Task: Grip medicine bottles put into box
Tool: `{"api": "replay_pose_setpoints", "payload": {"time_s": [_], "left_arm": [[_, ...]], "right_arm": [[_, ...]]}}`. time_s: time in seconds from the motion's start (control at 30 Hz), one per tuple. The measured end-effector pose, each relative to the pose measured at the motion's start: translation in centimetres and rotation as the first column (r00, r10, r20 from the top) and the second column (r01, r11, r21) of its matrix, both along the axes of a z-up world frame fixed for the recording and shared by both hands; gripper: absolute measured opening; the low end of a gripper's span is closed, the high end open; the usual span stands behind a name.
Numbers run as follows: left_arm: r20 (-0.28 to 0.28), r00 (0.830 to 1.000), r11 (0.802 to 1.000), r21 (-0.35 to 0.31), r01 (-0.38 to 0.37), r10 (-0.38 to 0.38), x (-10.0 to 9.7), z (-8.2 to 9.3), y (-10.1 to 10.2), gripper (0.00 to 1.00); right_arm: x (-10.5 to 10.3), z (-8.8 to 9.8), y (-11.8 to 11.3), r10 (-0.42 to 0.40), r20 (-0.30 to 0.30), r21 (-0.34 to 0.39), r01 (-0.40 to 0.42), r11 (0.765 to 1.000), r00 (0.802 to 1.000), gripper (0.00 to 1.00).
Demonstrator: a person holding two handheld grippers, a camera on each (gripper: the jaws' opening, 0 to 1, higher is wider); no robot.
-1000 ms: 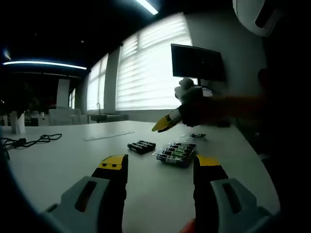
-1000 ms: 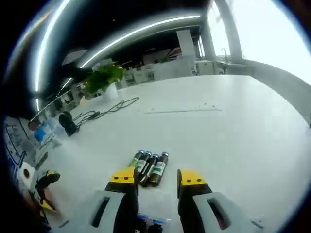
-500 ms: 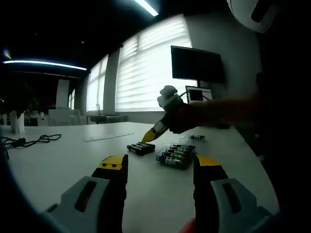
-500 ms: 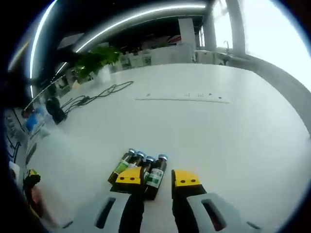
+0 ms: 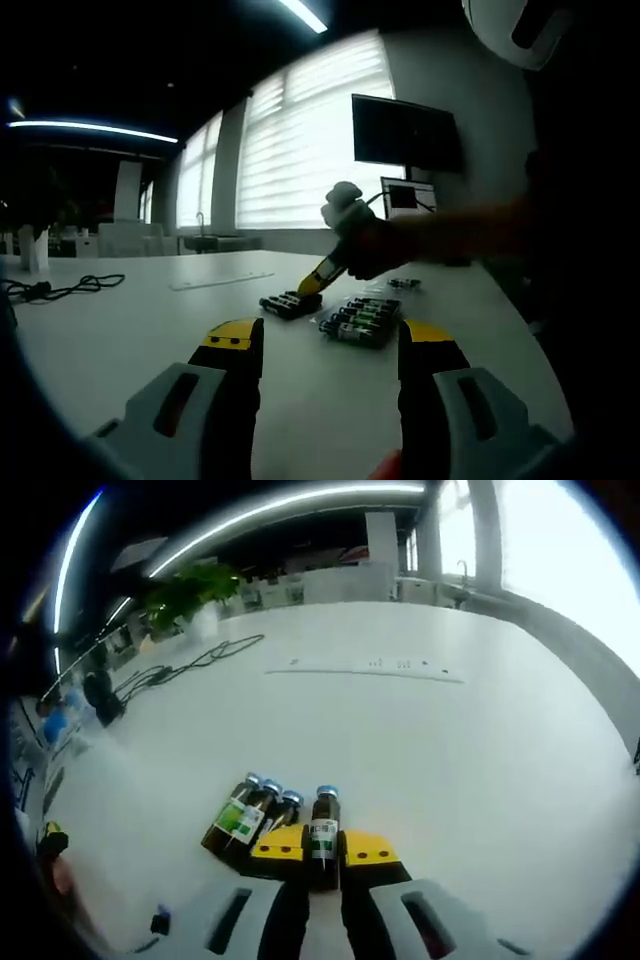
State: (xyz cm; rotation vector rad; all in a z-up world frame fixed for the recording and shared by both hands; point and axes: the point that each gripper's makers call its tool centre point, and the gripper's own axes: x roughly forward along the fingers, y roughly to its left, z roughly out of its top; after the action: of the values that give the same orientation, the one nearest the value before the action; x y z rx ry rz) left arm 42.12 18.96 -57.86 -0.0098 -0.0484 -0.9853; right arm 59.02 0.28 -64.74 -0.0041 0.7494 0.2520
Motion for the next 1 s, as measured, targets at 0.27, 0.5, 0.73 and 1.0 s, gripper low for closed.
{"api": "replay_pose_setpoints", "payload": {"time_s": [0.27, 0.5, 0.73, 1.0], "left_arm": [[-0.002, 1.000, 1.000, 0.007, -0.003, 0.003, 0.0, -0.1, 0.0, 0.47], [-0.002, 1.000, 1.000, 0.013, -0.003, 0.003, 0.0, -0.2, -0.1, 0.47], [0.000, 1.000, 1.000, 0.011, -0.003, 0.003, 0.0, -0.2, -0.1, 0.47], [-0.001, 1.000, 1.000, 0.007, -0.001, 0.001, 0.0, -0.1, 0.0, 0.47]], "right_arm": [[-0.3, 1.9, -0.7, -0.042, 0.042, 0.042, 0.040, 0.998, 0.998, 0.06], [-2.3, 5.6, -1.9, -0.068, 0.119, 0.090, 0.058, 0.994, 0.991, 0.06], [-5.0, 6.5, -5.2, -0.141, 0.142, 0.088, 0.130, 0.988, 0.980, 0.06], [-8.5, 6.2, -9.4, -0.239, 0.149, 0.045, 0.235, 0.971, 0.960, 0.06]]}}
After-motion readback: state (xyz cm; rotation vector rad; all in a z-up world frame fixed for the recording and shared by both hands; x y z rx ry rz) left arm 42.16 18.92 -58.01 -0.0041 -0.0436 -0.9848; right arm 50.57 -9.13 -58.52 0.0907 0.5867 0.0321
